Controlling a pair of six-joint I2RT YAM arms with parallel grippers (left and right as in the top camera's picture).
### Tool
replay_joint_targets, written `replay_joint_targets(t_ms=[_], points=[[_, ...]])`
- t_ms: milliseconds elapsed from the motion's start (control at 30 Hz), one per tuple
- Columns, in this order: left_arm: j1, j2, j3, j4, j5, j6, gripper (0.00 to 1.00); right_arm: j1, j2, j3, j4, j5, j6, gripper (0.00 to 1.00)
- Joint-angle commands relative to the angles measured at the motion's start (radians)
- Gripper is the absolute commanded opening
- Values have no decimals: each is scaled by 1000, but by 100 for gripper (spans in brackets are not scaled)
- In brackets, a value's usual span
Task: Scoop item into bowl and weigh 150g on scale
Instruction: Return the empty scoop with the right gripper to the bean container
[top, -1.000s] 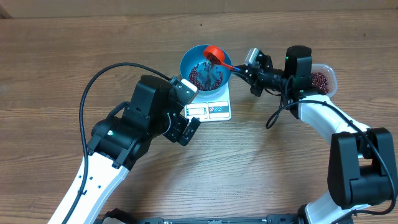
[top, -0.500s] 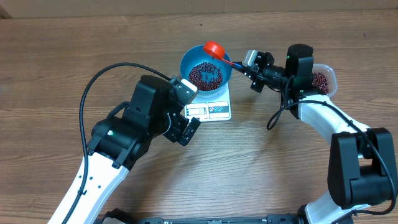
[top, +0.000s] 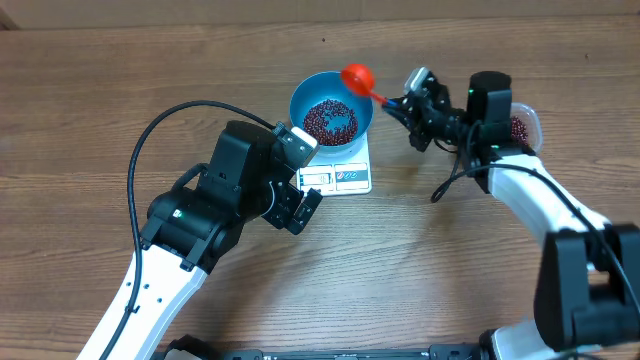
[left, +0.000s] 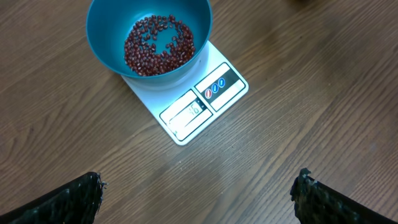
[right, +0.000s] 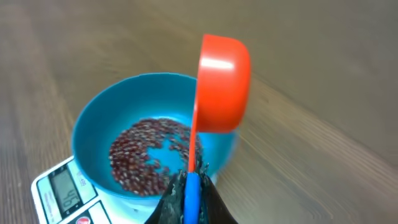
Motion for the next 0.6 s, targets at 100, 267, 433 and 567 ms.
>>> replay_joint_targets(t_ms=[100,267,433,567], points=[[3,0,-1,0,0,19,100,-69,-217,15,-175,302,192,4],[3,0,-1,0,0,19,99,-143,-340,15,-341,401,212,4],[3,0,-1,0,0,19,100,-209,-371,15,-489,488,212,4],[3,0,-1,0,0,19,99,-245,-365,15,-578,504,212,4]])
